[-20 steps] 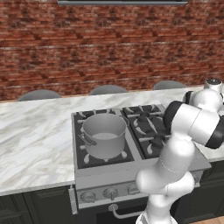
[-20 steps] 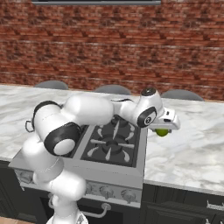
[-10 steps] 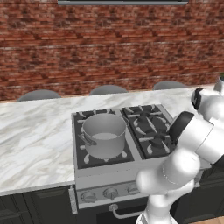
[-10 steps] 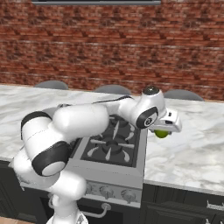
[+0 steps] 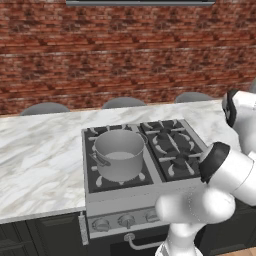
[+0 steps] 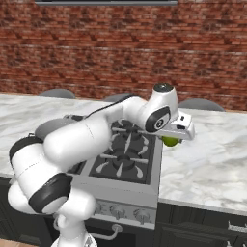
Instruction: Turn on the burner for the pot on the stove. Wait thirty seconds for the pot to heat up. Then add the lime to the pot.
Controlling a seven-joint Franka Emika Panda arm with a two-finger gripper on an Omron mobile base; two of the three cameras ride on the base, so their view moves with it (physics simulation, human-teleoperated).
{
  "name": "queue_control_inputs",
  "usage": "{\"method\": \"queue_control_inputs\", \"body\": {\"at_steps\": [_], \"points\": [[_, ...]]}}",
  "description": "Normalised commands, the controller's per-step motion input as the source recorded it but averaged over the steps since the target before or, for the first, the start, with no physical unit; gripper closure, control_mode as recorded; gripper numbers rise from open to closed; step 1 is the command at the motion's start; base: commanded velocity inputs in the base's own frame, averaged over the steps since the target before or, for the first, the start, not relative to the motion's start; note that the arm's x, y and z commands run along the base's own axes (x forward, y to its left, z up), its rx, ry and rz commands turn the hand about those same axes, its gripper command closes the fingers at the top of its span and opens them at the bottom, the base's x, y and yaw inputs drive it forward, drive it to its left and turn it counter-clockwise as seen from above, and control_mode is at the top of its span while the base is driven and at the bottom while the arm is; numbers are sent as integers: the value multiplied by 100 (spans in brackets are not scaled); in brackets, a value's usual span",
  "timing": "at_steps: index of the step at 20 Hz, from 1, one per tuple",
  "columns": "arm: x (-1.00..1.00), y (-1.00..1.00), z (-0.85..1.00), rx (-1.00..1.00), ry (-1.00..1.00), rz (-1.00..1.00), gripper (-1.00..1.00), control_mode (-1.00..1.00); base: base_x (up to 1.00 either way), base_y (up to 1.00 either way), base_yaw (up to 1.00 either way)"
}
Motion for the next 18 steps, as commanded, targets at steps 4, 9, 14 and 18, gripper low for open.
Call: {"method": "queue_control_inputs", "body": {"at_steps": [4, 9, 14, 18], "points": [[-19, 49, 11, 0, -4, 2, 100, -100, 0, 0, 0], [-8, 53, 13, 0, -1, 5, 100, -100, 0, 0, 0], [0, 39, 0, 0, -13, 4, 100, -100, 0, 0, 0], [0, 48, 0, 0, -4, 4, 100, -100, 0, 0, 0]]}}
